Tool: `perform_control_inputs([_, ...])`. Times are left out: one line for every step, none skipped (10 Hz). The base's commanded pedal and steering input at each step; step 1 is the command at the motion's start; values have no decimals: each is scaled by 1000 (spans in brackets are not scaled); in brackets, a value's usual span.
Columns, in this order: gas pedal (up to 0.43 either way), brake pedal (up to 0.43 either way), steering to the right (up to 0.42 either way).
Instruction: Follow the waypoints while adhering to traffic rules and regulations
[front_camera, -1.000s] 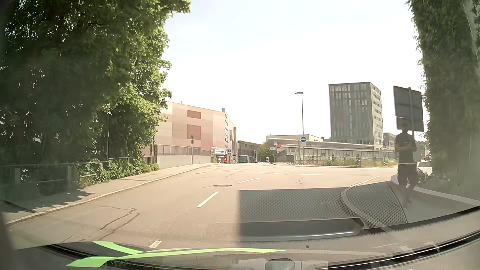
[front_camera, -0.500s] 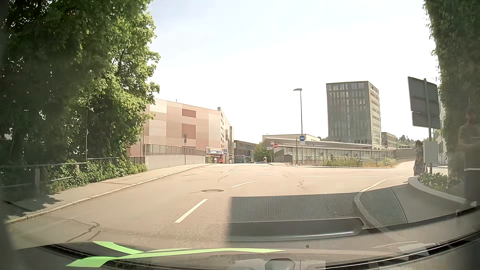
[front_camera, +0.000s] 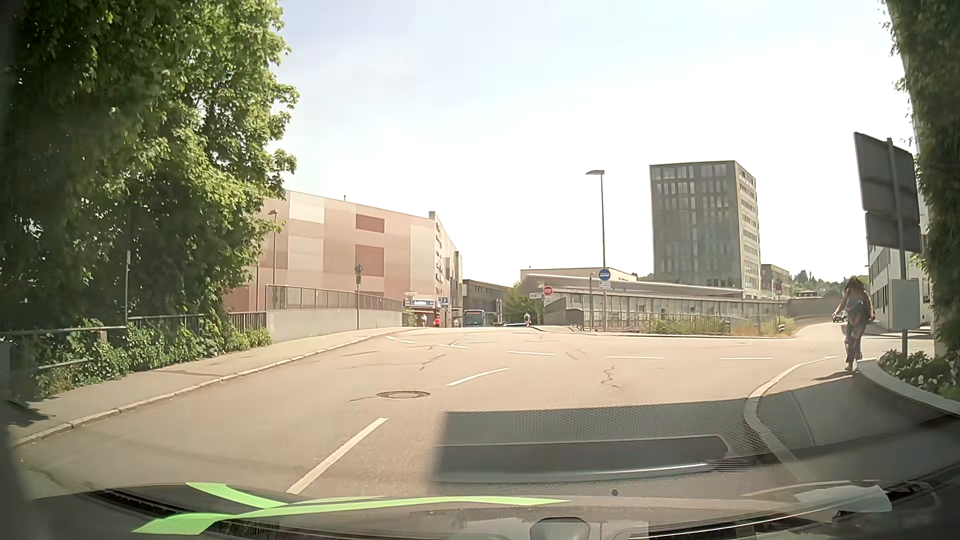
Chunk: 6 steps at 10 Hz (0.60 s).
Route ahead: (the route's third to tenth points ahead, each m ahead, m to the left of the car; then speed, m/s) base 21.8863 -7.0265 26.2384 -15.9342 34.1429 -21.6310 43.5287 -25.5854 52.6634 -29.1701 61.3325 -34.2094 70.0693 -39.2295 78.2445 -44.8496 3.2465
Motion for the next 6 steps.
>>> perform_control_inputs([47,0,23])
perform_control_inputs([47,0,25])
perform_control_inputs([47,0,25])
perform_control_inputs([47,0,26])
perform_control_inputs([39,0,28])
perform_control_inputs([39,0,30])
